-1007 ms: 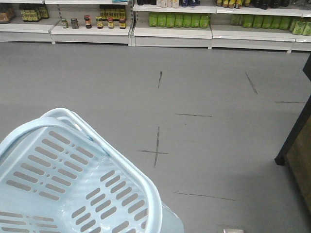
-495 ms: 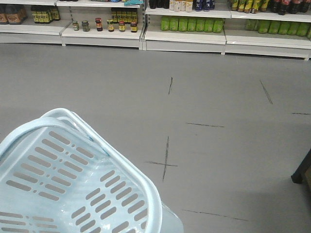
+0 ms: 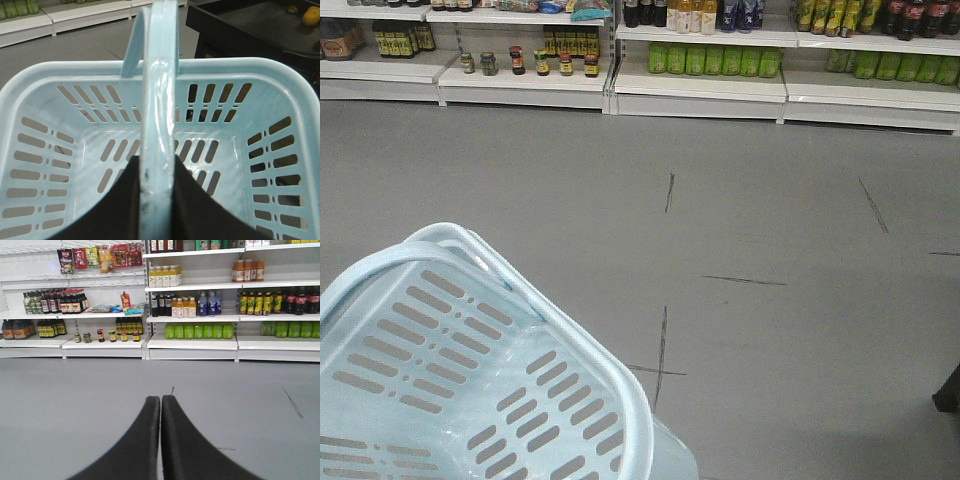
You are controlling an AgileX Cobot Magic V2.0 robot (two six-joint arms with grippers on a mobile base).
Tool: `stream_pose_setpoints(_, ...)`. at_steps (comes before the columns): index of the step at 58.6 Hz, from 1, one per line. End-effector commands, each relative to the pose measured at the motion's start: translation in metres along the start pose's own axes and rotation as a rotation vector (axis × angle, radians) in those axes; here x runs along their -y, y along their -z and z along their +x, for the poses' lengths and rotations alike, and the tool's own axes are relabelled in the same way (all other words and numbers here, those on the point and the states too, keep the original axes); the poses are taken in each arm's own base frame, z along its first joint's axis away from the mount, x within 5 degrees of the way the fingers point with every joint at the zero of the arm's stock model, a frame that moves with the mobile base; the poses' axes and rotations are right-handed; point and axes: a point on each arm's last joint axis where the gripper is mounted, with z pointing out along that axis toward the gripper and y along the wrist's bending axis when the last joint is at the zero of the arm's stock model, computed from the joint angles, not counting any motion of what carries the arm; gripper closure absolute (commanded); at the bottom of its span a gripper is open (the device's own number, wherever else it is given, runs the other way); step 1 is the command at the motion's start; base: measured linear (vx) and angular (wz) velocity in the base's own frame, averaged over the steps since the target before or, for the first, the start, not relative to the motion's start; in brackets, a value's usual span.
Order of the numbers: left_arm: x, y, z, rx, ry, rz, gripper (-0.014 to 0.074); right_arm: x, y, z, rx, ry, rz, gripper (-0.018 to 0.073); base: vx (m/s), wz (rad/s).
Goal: Pick three apples into basket with both arms
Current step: 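Drive the base across the floor carrying the basket in the left gripper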
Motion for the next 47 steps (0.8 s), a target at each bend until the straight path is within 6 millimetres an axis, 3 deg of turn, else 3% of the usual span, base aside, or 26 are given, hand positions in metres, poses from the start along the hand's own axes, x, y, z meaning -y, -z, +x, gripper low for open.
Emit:
stream_pose_setpoints(1, 0.0011, 0.0047, -0.0157, 0.12, 0.022, 0.001, 0.0602, -0.0002, 0.0005, -0.0032, 0.071, 0.015, -0.001, 0.0568, 0.26, -0.03)
stream_pose_setpoints(47, 0.0011, 0.0047, -0.0157, 0.12, 0.022, 0.001, 0.0602, -0.0002, 0.0005, -0.0032, 0.071, 0.015, -0.001, 0.0568, 0.26, -0.03)
